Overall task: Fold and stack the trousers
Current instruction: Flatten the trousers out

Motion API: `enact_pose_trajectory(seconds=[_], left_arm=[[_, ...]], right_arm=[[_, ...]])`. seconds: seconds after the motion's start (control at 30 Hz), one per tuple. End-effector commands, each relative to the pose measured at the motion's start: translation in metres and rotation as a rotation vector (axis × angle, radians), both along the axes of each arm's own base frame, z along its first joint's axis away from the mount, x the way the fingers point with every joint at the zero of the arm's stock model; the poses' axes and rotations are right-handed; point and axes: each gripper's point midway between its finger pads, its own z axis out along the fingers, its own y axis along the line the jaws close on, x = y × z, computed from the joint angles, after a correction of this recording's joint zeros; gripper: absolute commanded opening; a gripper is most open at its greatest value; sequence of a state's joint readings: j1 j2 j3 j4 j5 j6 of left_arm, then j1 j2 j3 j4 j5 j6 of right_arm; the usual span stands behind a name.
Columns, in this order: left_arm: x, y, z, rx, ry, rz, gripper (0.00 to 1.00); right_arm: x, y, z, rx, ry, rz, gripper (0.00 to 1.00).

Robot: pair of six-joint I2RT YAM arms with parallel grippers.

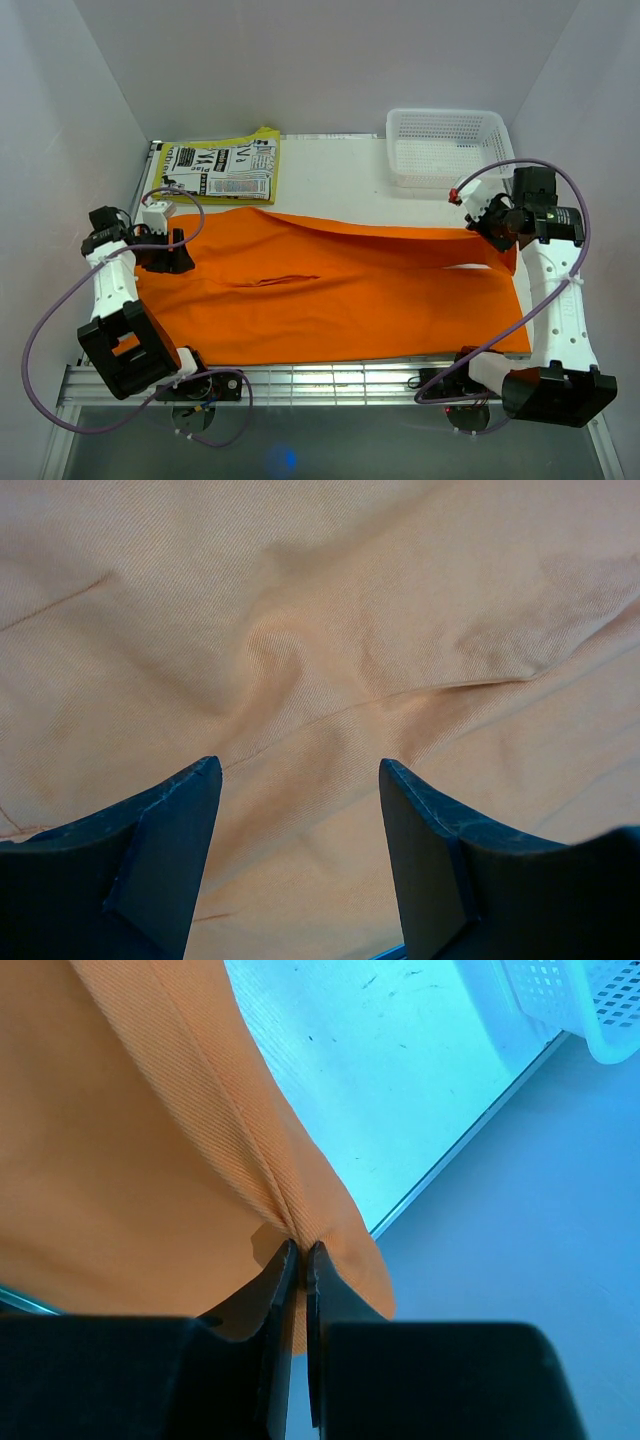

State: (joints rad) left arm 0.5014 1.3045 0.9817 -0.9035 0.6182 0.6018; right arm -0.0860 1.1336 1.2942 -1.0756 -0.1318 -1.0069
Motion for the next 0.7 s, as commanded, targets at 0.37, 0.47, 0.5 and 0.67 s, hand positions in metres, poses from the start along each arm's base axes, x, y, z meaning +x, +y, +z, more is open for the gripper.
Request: enact_pose_trajectory(seconds=[0.37, 0.47, 0.5, 0.67], left_arm=[[0.002, 0.007, 0.011, 0.055, -0.044, 0.032, 0.76], [0.003, 0.013, 0.010, 0.080, -0.031, 0.047, 0.76], [0.004, 0.015, 0.011, 0.081, -0.029, 0.051, 0.76], [0.014, 0.019, 0.023, 0.076, -0.038, 0.064, 0.79]], right_arm=[[0.170, -0.066, -0.065, -0.016, -0.063, -0.274, 0.08], [0.218, -0.097, -0.085, -0.031, -0.054, -0.357, 0.08], [0.237, -0.103, -0.072, -0.033, -0.090, -0.366, 0.08], [0.246, -0.109, -0.115, -0.045, 0.071, -0.399, 0.88]])
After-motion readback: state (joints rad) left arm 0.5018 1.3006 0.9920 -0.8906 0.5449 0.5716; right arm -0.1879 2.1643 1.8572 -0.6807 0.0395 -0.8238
